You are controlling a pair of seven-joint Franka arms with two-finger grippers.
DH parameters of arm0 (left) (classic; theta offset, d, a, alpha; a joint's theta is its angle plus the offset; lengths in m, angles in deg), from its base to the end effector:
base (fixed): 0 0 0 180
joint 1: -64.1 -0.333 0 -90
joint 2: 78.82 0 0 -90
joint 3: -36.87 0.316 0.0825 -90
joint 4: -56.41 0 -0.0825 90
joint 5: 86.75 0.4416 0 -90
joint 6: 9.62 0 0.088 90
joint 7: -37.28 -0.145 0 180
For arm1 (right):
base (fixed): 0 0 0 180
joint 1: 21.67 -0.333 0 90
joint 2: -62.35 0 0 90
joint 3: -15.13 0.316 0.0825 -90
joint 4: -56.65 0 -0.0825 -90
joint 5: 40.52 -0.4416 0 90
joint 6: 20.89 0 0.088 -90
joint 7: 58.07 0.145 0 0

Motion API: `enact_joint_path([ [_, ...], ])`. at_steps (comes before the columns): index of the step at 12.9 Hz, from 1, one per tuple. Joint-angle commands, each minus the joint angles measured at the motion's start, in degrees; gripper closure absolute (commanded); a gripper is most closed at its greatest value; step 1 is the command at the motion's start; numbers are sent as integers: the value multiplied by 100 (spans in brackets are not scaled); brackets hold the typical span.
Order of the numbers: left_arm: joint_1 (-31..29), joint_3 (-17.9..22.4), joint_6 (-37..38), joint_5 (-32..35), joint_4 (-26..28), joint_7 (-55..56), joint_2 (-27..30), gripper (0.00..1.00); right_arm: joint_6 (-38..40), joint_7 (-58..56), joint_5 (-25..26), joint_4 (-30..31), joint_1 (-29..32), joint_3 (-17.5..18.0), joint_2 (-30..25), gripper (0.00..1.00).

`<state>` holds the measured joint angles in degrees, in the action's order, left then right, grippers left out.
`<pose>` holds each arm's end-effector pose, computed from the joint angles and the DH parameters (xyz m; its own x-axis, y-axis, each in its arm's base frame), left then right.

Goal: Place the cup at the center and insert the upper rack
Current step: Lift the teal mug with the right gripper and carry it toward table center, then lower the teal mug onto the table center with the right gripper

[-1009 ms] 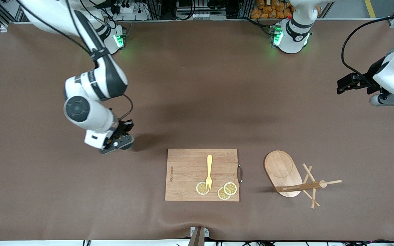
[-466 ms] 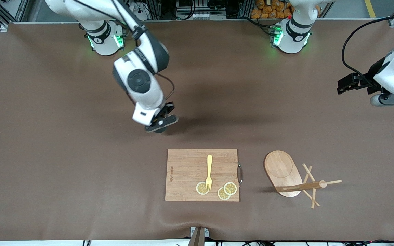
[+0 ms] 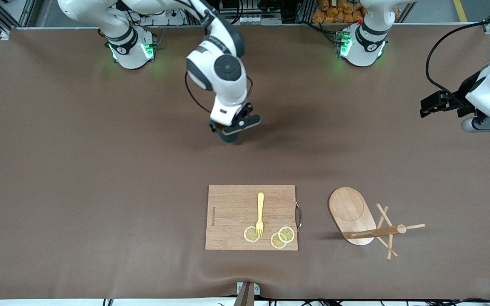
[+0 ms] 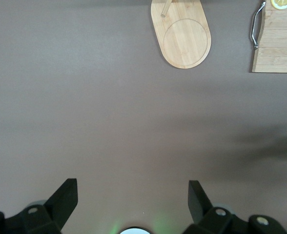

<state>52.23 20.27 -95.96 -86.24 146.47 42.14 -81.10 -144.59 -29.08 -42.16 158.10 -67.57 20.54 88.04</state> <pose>0.6098 -0.0464 0.5575 0.9947 0.0023 -0.1027 0.0017 -1.0000 -0.0063 0.4331 0.5404 0.2325 0.9306 0.3567 -0.0825 0.3557 -0.9342 -0.0271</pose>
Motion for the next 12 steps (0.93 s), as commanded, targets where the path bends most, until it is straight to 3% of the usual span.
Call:
enact_joint_path([
  [1, -35, -28, 90, 37, -42, 23, 34, 0, -31, 544, -55, -160, -427, -67, 234, 100],
  [12, -35, -10, 90, 37, -42, 32, 34, 0, -22, 1250, -64, -442, -990, -67, 675, 100],
])
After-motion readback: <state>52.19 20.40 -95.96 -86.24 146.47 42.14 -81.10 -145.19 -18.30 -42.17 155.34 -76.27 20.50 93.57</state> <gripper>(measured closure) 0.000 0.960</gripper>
